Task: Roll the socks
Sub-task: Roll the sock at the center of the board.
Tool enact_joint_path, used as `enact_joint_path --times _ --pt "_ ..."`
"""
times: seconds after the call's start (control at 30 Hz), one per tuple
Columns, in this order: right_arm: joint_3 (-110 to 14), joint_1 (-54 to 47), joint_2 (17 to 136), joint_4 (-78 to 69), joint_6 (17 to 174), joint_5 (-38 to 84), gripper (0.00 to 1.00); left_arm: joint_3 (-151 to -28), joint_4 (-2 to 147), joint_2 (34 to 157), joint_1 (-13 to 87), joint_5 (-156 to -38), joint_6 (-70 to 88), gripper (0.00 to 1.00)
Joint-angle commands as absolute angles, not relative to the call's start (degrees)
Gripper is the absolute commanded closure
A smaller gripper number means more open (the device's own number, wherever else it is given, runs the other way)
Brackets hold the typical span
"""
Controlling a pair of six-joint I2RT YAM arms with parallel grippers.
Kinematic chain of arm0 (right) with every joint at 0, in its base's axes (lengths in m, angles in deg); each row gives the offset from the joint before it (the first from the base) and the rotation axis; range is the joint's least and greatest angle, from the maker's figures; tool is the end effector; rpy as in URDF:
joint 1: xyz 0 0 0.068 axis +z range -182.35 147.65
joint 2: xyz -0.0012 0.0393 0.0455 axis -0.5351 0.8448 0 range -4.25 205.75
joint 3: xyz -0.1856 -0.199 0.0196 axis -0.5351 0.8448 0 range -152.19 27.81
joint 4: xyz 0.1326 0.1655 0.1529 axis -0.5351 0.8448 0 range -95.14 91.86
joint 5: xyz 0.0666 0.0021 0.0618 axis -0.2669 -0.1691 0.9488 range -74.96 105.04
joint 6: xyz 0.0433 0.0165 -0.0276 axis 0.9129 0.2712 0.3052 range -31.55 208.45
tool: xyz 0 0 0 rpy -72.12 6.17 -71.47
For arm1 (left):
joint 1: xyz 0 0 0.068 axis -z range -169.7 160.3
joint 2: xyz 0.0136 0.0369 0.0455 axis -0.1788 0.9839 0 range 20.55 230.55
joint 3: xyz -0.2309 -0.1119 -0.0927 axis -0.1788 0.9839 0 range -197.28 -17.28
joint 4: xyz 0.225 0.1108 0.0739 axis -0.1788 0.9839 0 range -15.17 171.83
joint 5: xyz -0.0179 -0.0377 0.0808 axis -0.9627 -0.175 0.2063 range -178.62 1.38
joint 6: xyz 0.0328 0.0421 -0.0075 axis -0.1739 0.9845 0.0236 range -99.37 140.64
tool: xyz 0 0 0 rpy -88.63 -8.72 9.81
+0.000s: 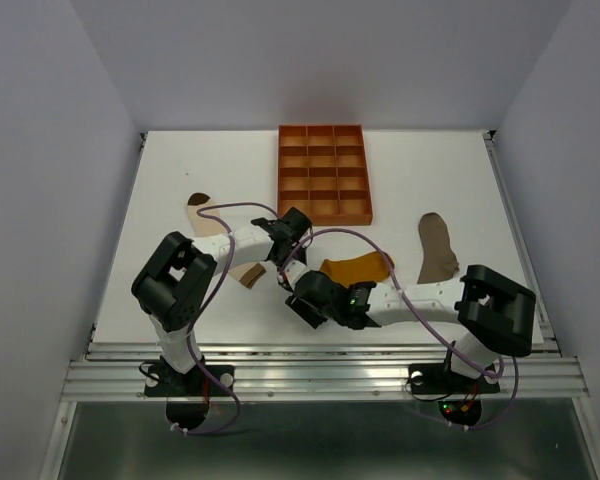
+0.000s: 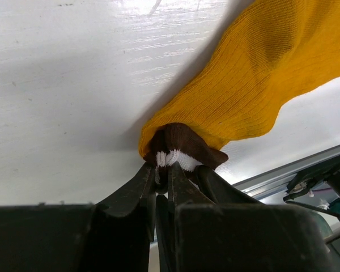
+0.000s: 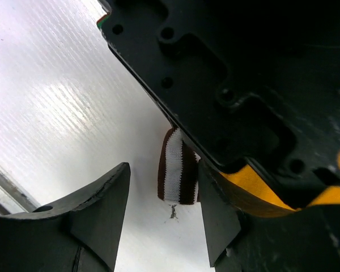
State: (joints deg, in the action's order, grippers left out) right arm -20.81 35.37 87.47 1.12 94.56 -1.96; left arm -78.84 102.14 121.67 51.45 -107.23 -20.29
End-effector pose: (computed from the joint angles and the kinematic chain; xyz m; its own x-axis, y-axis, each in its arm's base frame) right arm 0.1302 0.2905 0.1718 -0.3725 -0.6409 -0.6712 -0.7776 0.6103 -0.1513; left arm 0.2487 -0.2325 0.1637 -0.9936 0.0439 -0.1045 0.0890 0.8733 -0.4790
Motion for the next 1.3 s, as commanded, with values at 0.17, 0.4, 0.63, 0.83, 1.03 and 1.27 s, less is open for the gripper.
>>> enact_joint_path --times 0.17,0.4,0.63,0.83,1.03,1.27 --pt "-24.4 37.2 90.7 3.2 93.5 -7.1 0.46 -80.7 104.4 121.8 51.7 -107.8 -19.4 1.0" --pt "-25.1 37.7 93.7 4.7 94.0 -10.8 0.58 -80.7 104.9 121.7 51.4 -108.5 -19.4 1.0" --pt "-24.4 37.7 94.6 5.4 97.1 -11.9 0.9 -80.3 104.0 119.9 51.0 -109.4 -20.1 0.89" --pt "-21.1 36.5 92.0 0.8 103.1 -2.2 0.98 -79.8 102.8 114.5 50.1 -106.4 -21.3 0.34" --pt "-18.2 35.2 89.4 -4.3 106.1 3.8 0.98 -76.5 99.0 109.6 48.8 -105.4 -23.5 0.28" --pt "-15.7 29.5 87.0 -9.0 108.8 14.5 0.99 -73.6 97.2 106.2 47.0 -104.2 -23.6 0.25"
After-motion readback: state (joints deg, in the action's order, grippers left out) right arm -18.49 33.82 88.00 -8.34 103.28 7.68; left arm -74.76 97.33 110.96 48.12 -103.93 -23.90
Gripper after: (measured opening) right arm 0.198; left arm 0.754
